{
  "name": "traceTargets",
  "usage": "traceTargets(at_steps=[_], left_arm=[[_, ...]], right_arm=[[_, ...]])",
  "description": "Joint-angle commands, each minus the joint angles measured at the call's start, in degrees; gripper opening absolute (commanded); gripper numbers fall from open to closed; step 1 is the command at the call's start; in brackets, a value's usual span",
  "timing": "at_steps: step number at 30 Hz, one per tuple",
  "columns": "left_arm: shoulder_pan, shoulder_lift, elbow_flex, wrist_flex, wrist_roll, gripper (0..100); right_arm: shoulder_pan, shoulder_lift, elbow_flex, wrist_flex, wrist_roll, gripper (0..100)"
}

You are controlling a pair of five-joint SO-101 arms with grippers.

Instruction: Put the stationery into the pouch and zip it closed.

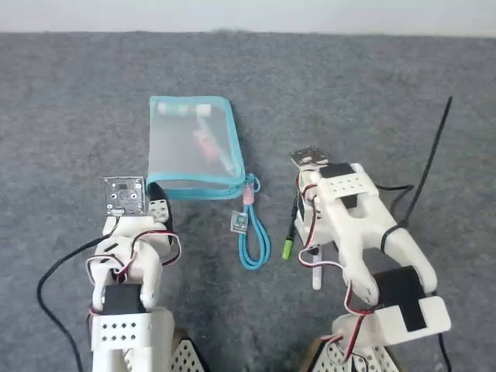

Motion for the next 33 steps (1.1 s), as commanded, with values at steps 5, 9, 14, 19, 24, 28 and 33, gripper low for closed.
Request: traceTargets(at_steps=[5,9,14,19,24,28,33], left_arm=[[0.5,-0.8,-2.7,0.1,-0.4,1],[0.5,-0.8,-2.7,0.1,-0.4,1],[0.6,-0.8,-2.1,0.1,-0.4,1],[2.7,-0.8,-1.0,0.1,-0.5,1],[10.3,-0.8,2.1,-3.6,-0.6,1],[15.9,-0.5,2.3,-3.7,-3.3,1],[16.5,-0.5,2.3,-3.7,-3.3,1]], right_arm=[[-2.1,-8.4,9.0,-6.5,-0.8,15.5],[-3.0,-9.7,15.2,-10.0,0.9,15.4],[-2.8,-10.0,16.7,-10.1,6.2,0.8],[1.8,-10.4,12.4,-5.6,8.9,0.6],[10.4,-12.0,-3.1,8.5,15.9,0.6],[9.6,-17.6,-13.9,18.6,17.4,0.6],[2.9,-27.2,-16.1,23.7,17.4,0.6]])
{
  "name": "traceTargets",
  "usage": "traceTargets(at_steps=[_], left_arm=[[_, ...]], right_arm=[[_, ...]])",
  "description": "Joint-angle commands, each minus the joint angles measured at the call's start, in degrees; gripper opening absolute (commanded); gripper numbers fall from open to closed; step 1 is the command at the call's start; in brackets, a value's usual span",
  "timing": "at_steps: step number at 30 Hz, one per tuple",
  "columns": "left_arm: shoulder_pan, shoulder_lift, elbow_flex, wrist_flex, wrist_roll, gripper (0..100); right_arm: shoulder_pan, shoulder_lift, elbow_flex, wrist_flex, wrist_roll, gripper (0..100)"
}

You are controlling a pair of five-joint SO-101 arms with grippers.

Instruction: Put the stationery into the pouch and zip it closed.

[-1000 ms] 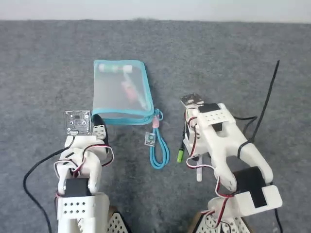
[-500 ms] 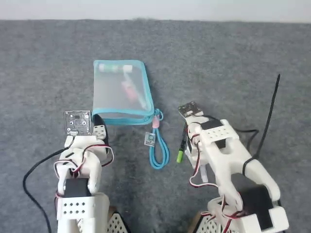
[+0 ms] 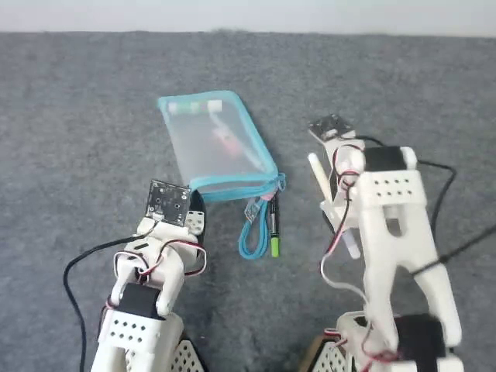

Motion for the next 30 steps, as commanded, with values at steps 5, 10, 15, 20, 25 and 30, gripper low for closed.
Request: traceTargets(at_steps=[5,10,15,20,25,30], left_arm=[[1.1,-0.5,-1.0,-2.6,-0.7,1],[1.1,-0.8,-1.0,-2.5,-0.8,1],[1.1,-0.8,-1.0,-2.4,-0.9,1],[1.1,-0.7,-1.0,-2.4,-0.9,1],[1.4,-0.7,-1.0,-2.4,-0.9,1],[1.5,-0.6,-1.0,-2.4,-0.9,1]], right_arm=[[-12.0,-13.1,-3.3,6.0,1.7,0.6],[-22.1,-11.0,-3.3,10.0,7.0,0.6],[-22.7,-2.9,-3.6,6.3,2.9,0.6],[-22.7,5.5,-5.3,2.2,1.7,0.6],[-22.7,12.4,-12.1,-0.6,-2.6,0.6],[-22.7,23.3,-25.0,-0.1,-7.0,0.6]])
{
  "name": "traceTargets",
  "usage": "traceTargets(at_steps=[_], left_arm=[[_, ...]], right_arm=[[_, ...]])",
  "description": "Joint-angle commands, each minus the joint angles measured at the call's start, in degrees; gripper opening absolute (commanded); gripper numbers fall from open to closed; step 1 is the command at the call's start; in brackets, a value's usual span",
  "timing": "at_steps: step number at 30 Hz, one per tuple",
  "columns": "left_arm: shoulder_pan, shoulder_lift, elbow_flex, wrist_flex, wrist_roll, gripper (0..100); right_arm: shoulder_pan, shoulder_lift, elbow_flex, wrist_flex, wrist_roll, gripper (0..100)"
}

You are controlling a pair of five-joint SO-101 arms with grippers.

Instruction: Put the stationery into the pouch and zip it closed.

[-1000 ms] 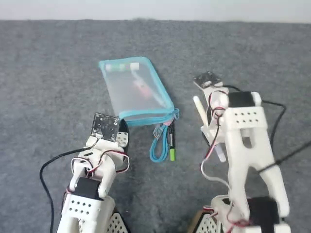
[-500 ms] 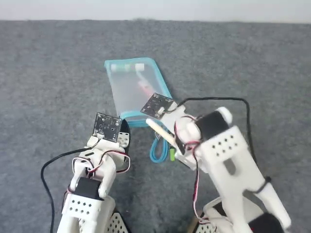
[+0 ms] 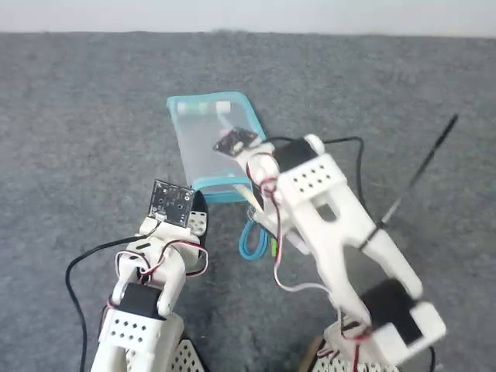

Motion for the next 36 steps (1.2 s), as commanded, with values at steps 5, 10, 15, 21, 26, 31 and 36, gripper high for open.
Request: traceTargets(at_steps=[5,10,15,21,26,31,36], left_arm=[[0.8,-0.8,-0.3,-2.4,-0.6,1],[0.8,-0.8,0.1,-2.4,-0.7,1],[0.4,-0.8,0.2,-2.4,-0.7,1],[0.4,-0.8,0.2,-2.4,-0.7,1],[0.4,-0.8,0.2,-2.4,-0.7,1],[0.4,-0.8,0.2,-2.4,-0.8,1],[-1.8,-0.9,-0.3,-2.7,-0.8,1]], right_arm=[[-0.6,18.3,-26.5,0.7,-9.5,0.6],[-0.6,31.6,-47.7,6.6,-18.2,0.7],[-0.6,37.9,-62.1,10.6,-21.2,15.9],[-0.2,34.1,-61.7,10.6,-19.7,17.6],[-0.3,26.7,-57.2,10.6,-13.2,17.4],[1.5,17.2,-43.9,10.4,-9.8,17.3],[2.5,7.7,-24.0,7.2,-9.6,17.3]])
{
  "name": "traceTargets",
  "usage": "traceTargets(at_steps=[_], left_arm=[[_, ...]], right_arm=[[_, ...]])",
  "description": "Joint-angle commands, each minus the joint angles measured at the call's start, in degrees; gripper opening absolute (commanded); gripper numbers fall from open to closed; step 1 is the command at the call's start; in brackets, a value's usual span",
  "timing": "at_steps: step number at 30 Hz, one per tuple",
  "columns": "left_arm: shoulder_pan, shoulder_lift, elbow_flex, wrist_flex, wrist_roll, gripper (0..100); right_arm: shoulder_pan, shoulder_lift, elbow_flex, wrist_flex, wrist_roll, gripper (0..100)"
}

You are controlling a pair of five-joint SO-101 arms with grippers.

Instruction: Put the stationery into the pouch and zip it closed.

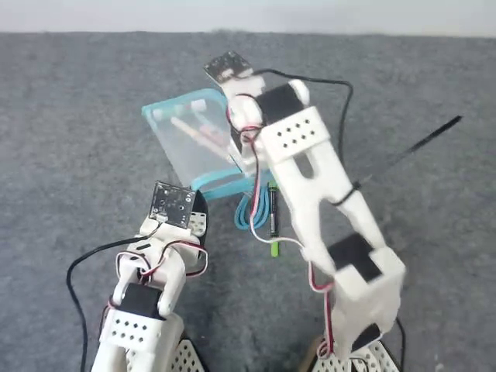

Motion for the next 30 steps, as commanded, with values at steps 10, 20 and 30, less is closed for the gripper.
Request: traceTargets(at_steps=[10,20,30], left_arm=[[-8.0,-0.8,-2.7,-1.4,0.2,1],[-7.9,-0.8,-2.7,-1.3,0.1,1],[-7.9,-0.8,-2.7,-1.3,0.1,1]], right_arm=[[0.9,-20.9,54.3,-33.1,-7.8,17.3],[-3.7,-16.5,58.0,-38.5,-8.4,17.3],[-2.1,-11.3,57.6,-39.7,-8.0,14.0]])
